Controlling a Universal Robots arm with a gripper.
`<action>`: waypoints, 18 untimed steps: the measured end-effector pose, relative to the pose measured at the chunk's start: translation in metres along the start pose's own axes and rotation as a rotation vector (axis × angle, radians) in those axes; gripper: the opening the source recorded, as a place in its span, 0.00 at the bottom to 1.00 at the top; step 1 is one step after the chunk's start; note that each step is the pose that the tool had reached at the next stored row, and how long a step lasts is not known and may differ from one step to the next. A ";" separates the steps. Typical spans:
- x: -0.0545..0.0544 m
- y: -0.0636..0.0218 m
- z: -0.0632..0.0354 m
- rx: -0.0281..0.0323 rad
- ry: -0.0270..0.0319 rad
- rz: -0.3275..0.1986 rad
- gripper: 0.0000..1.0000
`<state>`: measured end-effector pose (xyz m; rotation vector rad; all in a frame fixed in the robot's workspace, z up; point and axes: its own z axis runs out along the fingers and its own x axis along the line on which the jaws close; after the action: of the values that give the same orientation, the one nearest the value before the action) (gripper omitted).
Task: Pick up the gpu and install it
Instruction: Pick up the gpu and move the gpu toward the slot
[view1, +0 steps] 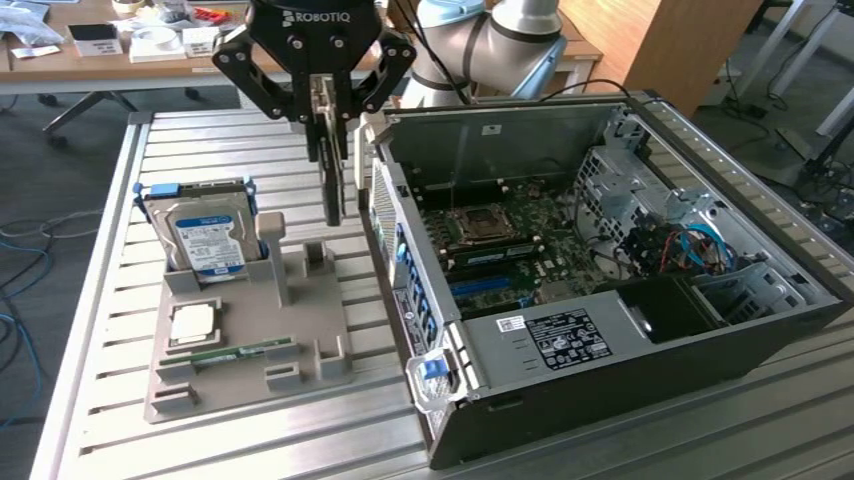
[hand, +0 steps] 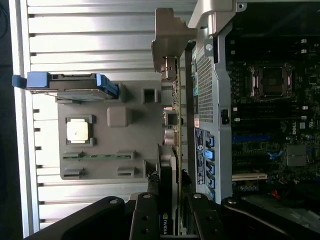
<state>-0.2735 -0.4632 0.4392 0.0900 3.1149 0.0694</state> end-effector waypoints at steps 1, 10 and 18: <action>-0.001 0.0001 0.0001 -0.0001 0.0000 0.000 0.27; -0.015 0.0009 0.0004 -0.0006 0.0001 0.000 0.27; -0.029 0.0016 0.0007 -0.0009 0.0001 0.000 0.27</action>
<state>-0.2448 -0.4632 0.4392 0.0899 3.1150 0.0708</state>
